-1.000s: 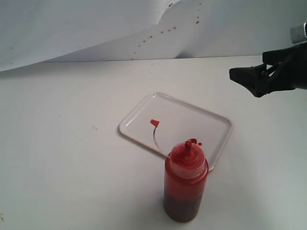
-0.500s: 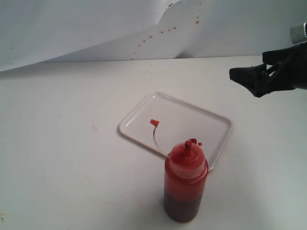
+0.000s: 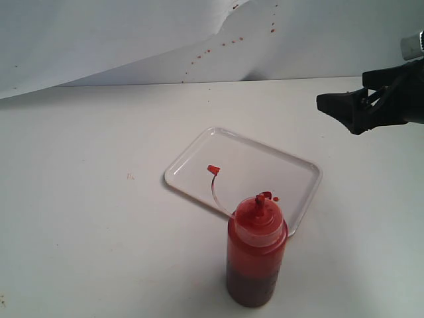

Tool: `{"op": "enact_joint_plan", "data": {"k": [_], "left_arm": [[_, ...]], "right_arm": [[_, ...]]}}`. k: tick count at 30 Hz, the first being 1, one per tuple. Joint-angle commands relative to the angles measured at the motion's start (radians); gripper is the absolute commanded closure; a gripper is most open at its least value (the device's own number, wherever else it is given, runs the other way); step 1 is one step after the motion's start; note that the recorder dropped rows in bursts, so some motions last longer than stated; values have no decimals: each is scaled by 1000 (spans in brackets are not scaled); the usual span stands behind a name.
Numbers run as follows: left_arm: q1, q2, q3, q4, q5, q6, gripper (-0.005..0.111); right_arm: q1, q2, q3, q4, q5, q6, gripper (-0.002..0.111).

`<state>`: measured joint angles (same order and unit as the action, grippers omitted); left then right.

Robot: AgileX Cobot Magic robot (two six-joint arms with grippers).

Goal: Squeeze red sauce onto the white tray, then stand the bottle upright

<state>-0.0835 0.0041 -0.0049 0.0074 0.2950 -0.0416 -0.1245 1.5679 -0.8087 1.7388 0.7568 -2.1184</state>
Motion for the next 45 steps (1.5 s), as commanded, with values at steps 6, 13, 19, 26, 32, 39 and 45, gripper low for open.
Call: {"op": "enact_joint_plan", "data": {"k": [6, 13, 19, 26, 32, 39, 45], "left_arm": [[50, -4, 5, -7, -11, -7, 107], [50, -4, 5, -7, -11, -7, 107], [50, -4, 5, -7, -11, -7, 107], [50, -4, 5, -7, -11, -7, 107], [50, -4, 5, -7, -11, -7, 107], [50, -4, 5, -7, -11, -7, 107], [50, -4, 5, -7, -11, -7, 107]], "right_arm": [[-4, -1, -7, 6, 13, 4, 3], [-4, -1, -7, 6, 13, 4, 3], [-4, -1, -7, 6, 13, 4, 3], [-4, -1, -7, 6, 8, 4, 3], [-4, -278, -7, 6, -161, 4, 3], [-4, -781, -7, 6, -205, 4, 3], [-4, -968, -7, 6, -205, 4, 3]]}}
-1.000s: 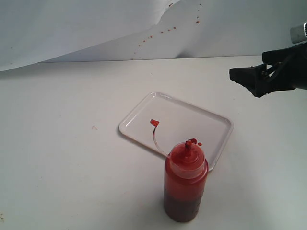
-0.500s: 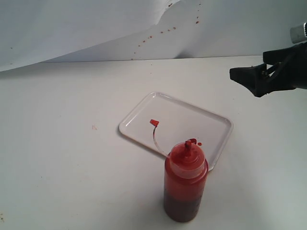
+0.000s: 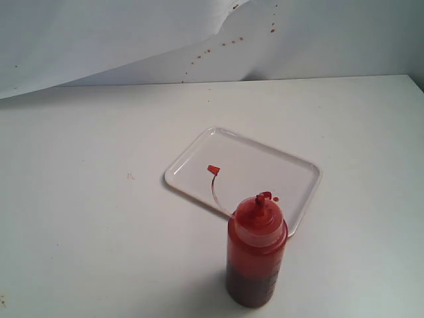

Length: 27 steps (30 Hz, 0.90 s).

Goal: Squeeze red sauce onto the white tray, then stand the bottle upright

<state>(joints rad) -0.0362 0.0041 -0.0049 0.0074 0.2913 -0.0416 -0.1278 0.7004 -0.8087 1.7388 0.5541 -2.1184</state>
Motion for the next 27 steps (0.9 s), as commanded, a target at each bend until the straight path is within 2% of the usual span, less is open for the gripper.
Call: {"op": "enact_joint_plan", "data": {"k": [1, 8, 12, 14, 15, 19, 21, 23, 27], "left_arm": [[3, -4, 5, -7, -7, -7, 107], [3, -4, 5, -7, -7, -7, 107], [3, -4, 5, -7, -7, -7, 107], [3, -4, 5, -7, -7, -7, 107], [3, -4, 5, -7, -7, -7, 107], [3, -4, 5, -7, -7, -7, 107], [3, -4, 5, -7, -7, -7, 107], [3, -4, 5, -7, -7, -7, 107], [3, -4, 5, -7, -7, -7, 107]], "right_arm": [[-1, -121, -7, 6, -2, 4, 3], [-1, -245, -7, 6, -21, 4, 3], [-1, -258, -7, 6, -17, 68, 3], [-1, -262, -7, -227, -70, 236, 3], [-1, -264, -7, -411, -96, 418, 3], [-1, -264, 6, -1222, -139, 1404, 3], [-1, -264, 45, -1501, -176, 1765, 3], [-1, -264, 100, -1635, -225, 1906, 3], [-1, -323, 280, -1701, -407, 1919, 3]]}}
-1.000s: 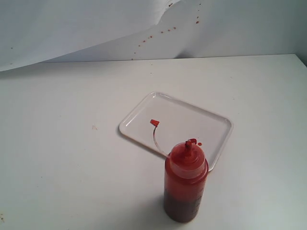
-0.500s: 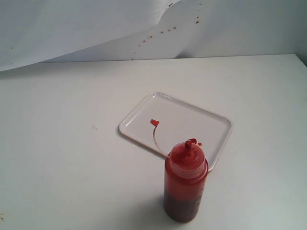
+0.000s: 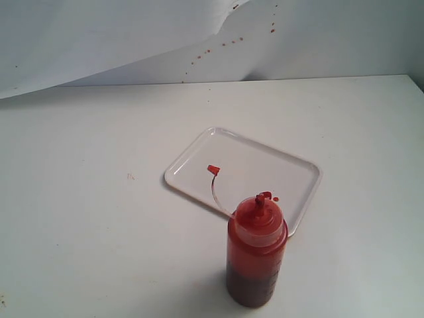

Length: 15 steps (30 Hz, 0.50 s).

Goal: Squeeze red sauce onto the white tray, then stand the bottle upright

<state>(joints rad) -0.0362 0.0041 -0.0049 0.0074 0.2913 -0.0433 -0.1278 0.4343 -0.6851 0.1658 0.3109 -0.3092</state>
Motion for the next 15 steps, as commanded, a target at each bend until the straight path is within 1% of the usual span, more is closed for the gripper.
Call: {"op": "enact_joint_plan", "data": {"k": [1, 3, 6, 15], "left_arm": [[3, -4, 5, -7, -7, -6, 107], [3, -4, 5, -7, -7, -6, 107], [3, -4, 5, -7, -7, -6, 107], [3, -4, 5, -7, -7, -6, 107]], "right_arm": [[-1, -90, 199, -128, -211, 110, 3], [-1, -159, 301, -128, -329, 110, 3], [-1, -244, 418, -128, -426, 110, 3], [-1, -349, 671, -128, -489, 108, 3]]}}
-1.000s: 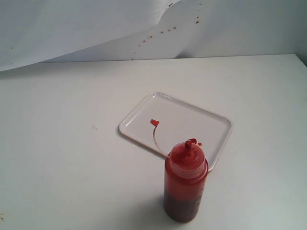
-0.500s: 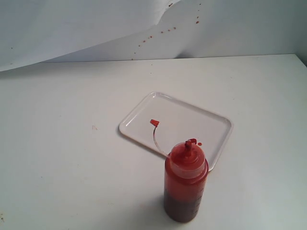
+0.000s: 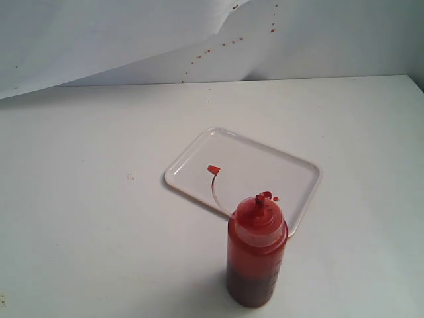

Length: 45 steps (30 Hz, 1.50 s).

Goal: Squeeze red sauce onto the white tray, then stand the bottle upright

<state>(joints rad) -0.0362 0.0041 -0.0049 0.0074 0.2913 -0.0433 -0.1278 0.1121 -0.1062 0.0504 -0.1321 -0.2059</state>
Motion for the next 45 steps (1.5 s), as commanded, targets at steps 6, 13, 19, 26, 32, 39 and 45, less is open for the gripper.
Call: {"op": "enact_joint_plan", "data": {"k": [6, 13, 19, 26, 32, 39, 45], "left_arm": [[3, -4, 5, -7, -7, -6, 107], [3, -4, 5, -7, -7, -6, 107], [3, -4, 5, -7, -7, -6, 107], [3, -4, 5, -7, -7, -6, 107], [3, -4, 5, -7, -7, -6, 107], [3, -4, 5, -7, -7, -6, 107], [3, -4, 5, -7, -7, -6, 107]], "right_arm": [[-1, -65, 106, -13, -19, 3, 3], [-1, -75, 106, -25, 177, 3, 3], [-1, -75, 106, -25, 321, 24, 3], [-1, -75, 106, -25, 422, 27, 3], [1, -75, 106, -12, 449, 27, 3], [76, -75, 106, 1, 447, 32, 3], [148, -75, 106, 1, 436, 119, 3]]}}
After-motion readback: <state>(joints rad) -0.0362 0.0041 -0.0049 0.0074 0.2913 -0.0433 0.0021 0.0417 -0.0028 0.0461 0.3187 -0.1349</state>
